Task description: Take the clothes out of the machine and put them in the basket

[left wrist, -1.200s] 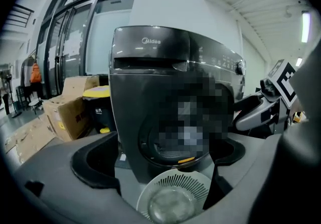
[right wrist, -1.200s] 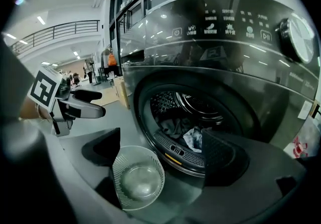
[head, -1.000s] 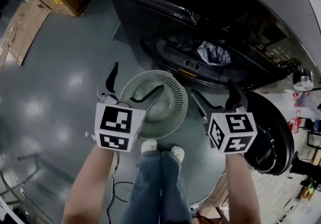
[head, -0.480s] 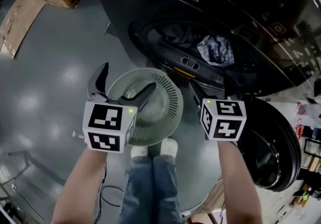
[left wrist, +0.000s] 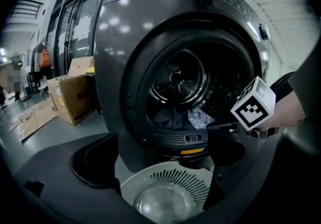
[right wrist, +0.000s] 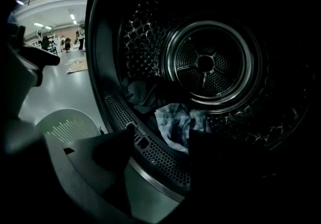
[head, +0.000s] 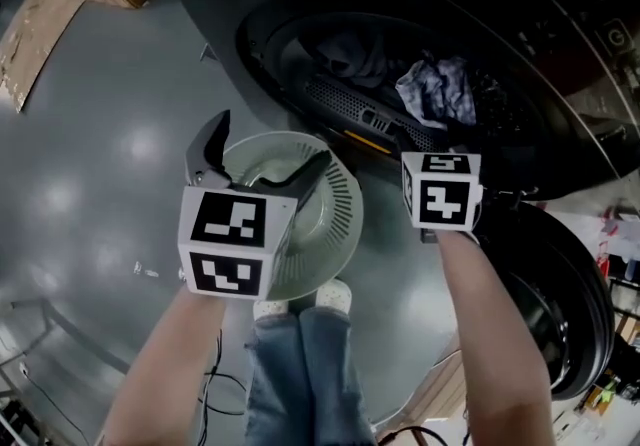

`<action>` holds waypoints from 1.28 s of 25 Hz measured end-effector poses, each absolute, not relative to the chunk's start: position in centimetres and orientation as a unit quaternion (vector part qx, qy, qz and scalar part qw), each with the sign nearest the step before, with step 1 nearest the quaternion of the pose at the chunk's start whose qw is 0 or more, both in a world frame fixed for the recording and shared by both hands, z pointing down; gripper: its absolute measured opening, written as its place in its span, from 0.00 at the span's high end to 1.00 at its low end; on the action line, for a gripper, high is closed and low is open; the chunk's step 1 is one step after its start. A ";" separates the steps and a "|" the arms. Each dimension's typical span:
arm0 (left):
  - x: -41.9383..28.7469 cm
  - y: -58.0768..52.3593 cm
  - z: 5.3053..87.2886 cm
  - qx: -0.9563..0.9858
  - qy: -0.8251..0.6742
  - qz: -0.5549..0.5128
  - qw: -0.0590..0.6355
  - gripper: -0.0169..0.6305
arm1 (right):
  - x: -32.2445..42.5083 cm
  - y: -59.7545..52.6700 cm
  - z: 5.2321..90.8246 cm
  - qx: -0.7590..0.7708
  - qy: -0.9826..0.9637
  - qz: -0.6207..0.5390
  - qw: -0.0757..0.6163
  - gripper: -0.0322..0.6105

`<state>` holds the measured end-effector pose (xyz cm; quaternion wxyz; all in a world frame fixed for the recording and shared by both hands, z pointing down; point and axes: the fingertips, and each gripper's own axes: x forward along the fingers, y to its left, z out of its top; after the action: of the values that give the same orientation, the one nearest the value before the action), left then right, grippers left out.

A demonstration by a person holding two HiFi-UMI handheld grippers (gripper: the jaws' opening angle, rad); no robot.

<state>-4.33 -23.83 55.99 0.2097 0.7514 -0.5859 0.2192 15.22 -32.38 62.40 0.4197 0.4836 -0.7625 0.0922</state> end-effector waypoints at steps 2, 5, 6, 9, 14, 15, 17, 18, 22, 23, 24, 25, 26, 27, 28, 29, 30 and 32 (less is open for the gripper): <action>-4.2 -24.1 56.4 0.754 -0.585 0.220 0.203 0.11 | 15.6 -33.1 63.8 0.489 -0.750 0.086 0.438 0.50; -4.1 -24.6 57.1 0.757 -0.584 0.220 0.195 0.11 | 15.8 -34.5 65.4 0.485 -0.743 0.071 0.456 0.51; -4.1 -24.8 57.5 0.757 -0.584 0.220 0.193 0.11 | 15.9 -35.0 65.8 0.485 -0.741 0.068 0.459 0.52; -4.2 -25.1 58.7 0.753 -0.587 0.223 0.196 0.11 | 16.7 -36.0 67.1 0.489 -0.727 0.073 0.476 0.57; -4.4 -24.5 59.6 0.750 -0.586 0.229 0.202 0.11 | 16.7 -35.5 68.9 0.457 -0.741 0.119 0.478 0.73; -4.5 -24.3 59.7 0.750 -0.586 0.232 0.202 0.11 | 16.3 -35.4 68.9 0.447 -0.747 0.119 0.477 0.91; -4.6 -23.9 59.6 0.748 -0.586 0.236 0.204 0.11 | 15.9 -35.0 68.5 0.437 -0.750 0.107 0.484 0.94; -4.6 -23.6 59.5 0.747 -0.586 0.237 0.205 0.11 | 15.8 -34.7 68.2 0.433 -0.751 0.097 0.488 0.94; -4.9 -22.3 58.8 0.743 -0.585 0.247 0.210 0.11 | 15.1 -33.2 66.7 0.417 -0.762 0.076 0.489 0.94; -4.9 -22.0 58.5 0.742 -0.586 0.248 0.211 0.11 | 15.1 -32.8 66.2 0.416 -0.764 0.078 0.487 0.94; -5.0 -21.7 58.1 0.741 -0.586 0.249 0.212 0.11 | 15.0 -32.4 65.8 0.415 -0.766 0.082 0.485 0.94; -5.1 -21.4 57.7 0.740 -0.587 0.249 0.212 0.11 | 15.0 -32.0 65.3 0.414 -0.768 0.086 0.482 0.94; -5.2 -21.1 57.3 0.739 -0.588 0.249 0.214 0.11 | 14.8 -31.5 64.9 0.412 -0.770 0.090 0.478 0.94; -5.4 -20.8 57.0 0.737 -0.590 0.249 0.216 0.11 | 14.6 -30.9 64.4 0.409 -0.774 0.094 0.474 0.94; -5.6 -20.4 56.6 0.735 -0.592 0.249 0.219 0.11 | 14.2 -30.3 63.9 0.405 -0.779 0.097 0.468 0.94; -5.8 -20.2 56.2 0.733 -0.594 0.248 0.221 0.11 | 13.7 -29.8 63.3 0.401 -0.785 0.100 0.462 0.94; -6.0 -19.9 55.8 0.730 -0.596 0.248 0.224 0.11 | 13.2 -29.2 62.7 0.396 -0.791 0.101 0.456 0.94; -6.3 -19.4 54.9 0.726 -0.600 0.247 0.229 0.11 | 12.3 -28.1 61.6 0.389 -0.801 0.106 0.443 0.94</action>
<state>-6.31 -19.43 54.92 0.2293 0.7258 -0.5999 0.2465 12.30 -28.15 61.60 0.4432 0.3892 -0.8006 0.1059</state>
